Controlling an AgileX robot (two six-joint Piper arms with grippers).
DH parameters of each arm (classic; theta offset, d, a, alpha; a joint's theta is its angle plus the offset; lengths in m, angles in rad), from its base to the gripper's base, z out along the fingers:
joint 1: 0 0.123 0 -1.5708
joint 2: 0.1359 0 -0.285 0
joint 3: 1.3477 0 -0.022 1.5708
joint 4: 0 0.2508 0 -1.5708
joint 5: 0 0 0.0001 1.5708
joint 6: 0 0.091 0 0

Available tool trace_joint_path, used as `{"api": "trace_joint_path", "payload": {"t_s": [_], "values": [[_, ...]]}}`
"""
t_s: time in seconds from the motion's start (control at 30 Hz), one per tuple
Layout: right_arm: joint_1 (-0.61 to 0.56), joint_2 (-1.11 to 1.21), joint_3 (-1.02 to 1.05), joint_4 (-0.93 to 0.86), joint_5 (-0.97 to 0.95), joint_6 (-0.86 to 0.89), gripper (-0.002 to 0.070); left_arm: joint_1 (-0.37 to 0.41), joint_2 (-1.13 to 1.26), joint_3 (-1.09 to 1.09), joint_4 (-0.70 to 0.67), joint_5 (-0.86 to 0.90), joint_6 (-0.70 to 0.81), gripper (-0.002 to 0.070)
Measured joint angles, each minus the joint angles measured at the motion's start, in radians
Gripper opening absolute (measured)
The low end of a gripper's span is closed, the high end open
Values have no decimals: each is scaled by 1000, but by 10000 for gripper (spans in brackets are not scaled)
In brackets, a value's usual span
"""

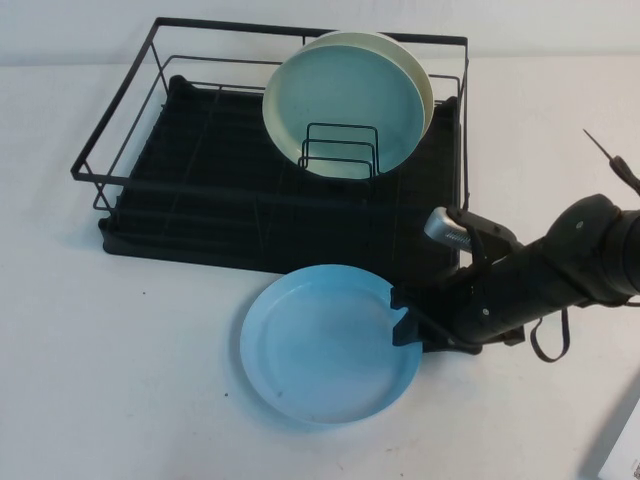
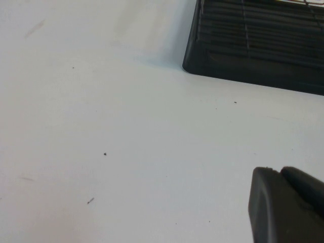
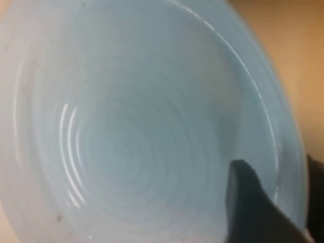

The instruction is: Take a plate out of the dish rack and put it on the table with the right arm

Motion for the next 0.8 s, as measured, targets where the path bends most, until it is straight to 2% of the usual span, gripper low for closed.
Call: {"api": "trace_joint_path", "payload": {"t_s": [0.17,0.27,0.37,0.6,0.8], "values": [[0,-11,-2,-12,0,-2,334,0,0,0,0,0,0,-6],[-11,-42,-13,-50,45,-2,348,0,0,0,0,0,0,-6],[-23,-106,-21,-105,92,-2,291,0,0,0,0,0,0,-6],[-29,-337,-22,-248,215,12,33,0,0,0,0,0,0,-6],[-29,-604,26,-401,278,101,-13,0,0,0,0,0,0,-6]]}}
